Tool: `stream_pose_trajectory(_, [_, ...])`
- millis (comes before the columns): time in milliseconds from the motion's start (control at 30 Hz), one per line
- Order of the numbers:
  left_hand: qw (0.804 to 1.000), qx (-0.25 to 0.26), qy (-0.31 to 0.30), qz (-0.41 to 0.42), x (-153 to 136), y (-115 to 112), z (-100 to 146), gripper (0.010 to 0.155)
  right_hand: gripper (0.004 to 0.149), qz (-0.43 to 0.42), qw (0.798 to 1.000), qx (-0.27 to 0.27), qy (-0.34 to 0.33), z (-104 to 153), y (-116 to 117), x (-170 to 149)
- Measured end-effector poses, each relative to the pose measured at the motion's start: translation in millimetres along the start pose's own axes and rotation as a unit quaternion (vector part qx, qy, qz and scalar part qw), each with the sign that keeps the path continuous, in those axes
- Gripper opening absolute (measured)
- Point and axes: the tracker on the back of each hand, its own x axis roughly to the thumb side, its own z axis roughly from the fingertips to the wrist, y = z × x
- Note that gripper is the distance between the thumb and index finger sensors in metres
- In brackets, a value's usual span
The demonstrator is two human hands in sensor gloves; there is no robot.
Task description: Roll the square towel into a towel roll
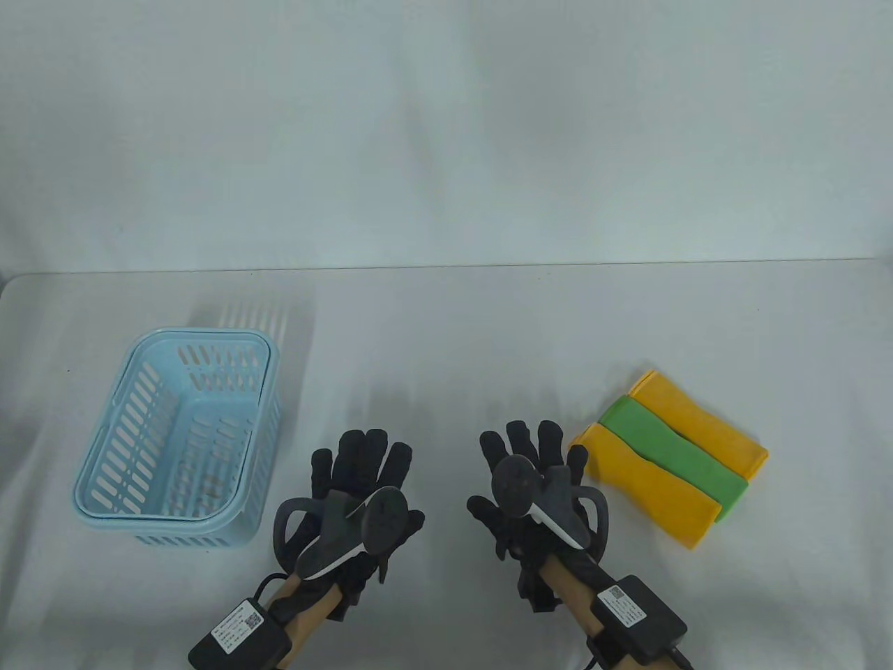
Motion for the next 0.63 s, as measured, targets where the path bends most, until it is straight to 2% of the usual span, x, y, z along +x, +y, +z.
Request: stream_pose_trajectory(633, [1.000, 0.010, 0.006, 0.001, -4.0, 5.0, -1.4, 0.087, 0.086, -0.038, 0.999, -0.007, 0.011, 1.2, -9.0, -7.9])
